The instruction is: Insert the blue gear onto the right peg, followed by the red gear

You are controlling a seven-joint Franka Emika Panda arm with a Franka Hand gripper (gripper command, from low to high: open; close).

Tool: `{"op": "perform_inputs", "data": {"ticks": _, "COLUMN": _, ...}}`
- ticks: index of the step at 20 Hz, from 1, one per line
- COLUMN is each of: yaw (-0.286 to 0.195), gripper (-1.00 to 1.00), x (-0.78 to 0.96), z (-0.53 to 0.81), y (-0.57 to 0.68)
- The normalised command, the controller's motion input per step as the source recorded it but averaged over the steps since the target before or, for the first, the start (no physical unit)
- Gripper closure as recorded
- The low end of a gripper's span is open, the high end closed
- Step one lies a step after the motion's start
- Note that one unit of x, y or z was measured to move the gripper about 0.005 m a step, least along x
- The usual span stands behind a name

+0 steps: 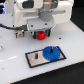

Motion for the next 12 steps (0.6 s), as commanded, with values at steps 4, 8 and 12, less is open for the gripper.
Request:
{"op": "perform_inputs", "data": {"ticks": 4, "yaw": 0.0, "gripper": 1.0, "x": 0.11, "z": 0.43, "y": 0.0}}
{"op": "perform_inputs", "data": {"ticks": 8, "yaw": 0.0, "gripper": 1.0, "x": 0.23, "z": 0.53, "y": 0.0}}
{"op": "perform_inputs", "data": {"ticks": 12, "yaw": 0.0, "gripper": 1.0, "x": 0.4, "z": 0.48, "y": -0.08}}
